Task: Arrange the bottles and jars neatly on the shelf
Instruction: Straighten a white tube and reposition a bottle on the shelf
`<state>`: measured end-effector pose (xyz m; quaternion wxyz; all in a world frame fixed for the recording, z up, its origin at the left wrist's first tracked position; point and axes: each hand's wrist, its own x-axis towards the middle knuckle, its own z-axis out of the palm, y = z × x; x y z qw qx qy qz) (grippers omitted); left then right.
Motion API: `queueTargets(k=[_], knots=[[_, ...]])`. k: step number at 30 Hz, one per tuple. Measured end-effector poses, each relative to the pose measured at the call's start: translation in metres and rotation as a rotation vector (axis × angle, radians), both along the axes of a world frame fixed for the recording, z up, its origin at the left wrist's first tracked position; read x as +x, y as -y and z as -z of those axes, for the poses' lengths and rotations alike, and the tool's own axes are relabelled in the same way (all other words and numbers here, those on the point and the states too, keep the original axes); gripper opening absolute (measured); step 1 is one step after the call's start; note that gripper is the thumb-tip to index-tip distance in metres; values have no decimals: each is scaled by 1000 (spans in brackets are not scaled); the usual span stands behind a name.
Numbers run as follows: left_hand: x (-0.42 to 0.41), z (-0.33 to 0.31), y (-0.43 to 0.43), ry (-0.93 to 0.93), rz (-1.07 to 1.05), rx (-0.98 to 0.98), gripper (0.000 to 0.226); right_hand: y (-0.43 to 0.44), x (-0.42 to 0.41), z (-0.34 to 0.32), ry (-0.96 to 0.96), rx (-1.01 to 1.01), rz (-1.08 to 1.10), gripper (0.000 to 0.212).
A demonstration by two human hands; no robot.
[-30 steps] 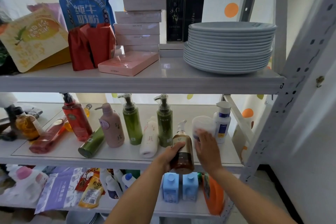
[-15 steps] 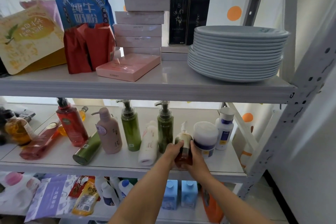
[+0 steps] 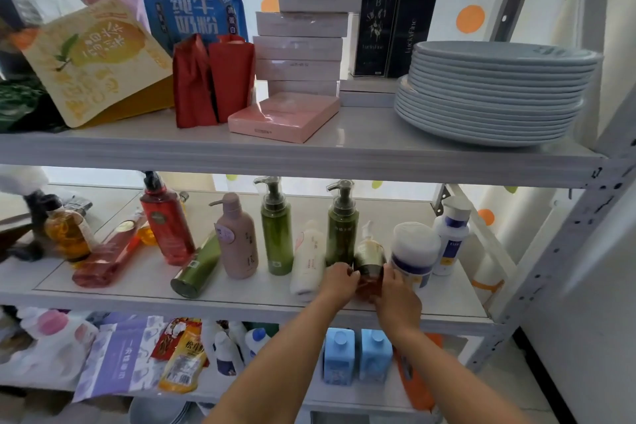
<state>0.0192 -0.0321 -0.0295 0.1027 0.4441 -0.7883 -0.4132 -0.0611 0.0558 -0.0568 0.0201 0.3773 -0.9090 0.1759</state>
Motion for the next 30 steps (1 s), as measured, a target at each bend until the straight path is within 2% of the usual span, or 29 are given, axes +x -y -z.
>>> queueTargets(k=[2, 4, 6, 8, 11, 13, 15, 18, 21, 25, 27, 30], knots=[[23, 0, -2, 5, 11, -196, 28, 1, 17, 0, -97, -37, 2, 46], [47, -2, 0, -13, -6, -359, 27, 4, 39, -3, -208, -152, -11, 35], [66, -1, 10, -16, -101, -399, 24, 13, 61, -3, -86, -244, -54, 18], [81, 2, 23, 45, -217, -273, 27, 29, 80, -4, 233, -262, -49, 19], [93, 10, 40, 119, -245, 36, 50, 50, 102, -10, 682, -264, 21, 25], [95, 14, 45, -37, -246, 267, 49, 64, 106, -9, 947, -349, 118, 33], [94, 14, 47, -248, -309, 484, 44, 77, 101, -2, 1155, -422, 238, 53], [94, 18, 49, -418, -366, 700, 39, 87, 91, 4, 1273, -455, 291, 58], [96, 22, 56, -516, -386, 827, 36, 94, 89, 8, 1368, -468, 296, 60], [94, 24, 65, -514, -379, 870, 37, 107, 85, 14, 1309, -418, 323, 73], [93, 25, 66, -523, -377, 889, 38, 112, 86, 9, 1318, -467, 362, 66], [91, 23, 64, -589, -353, 948, 37, 113, 86, 4, 1436, -589, 386, 57]])
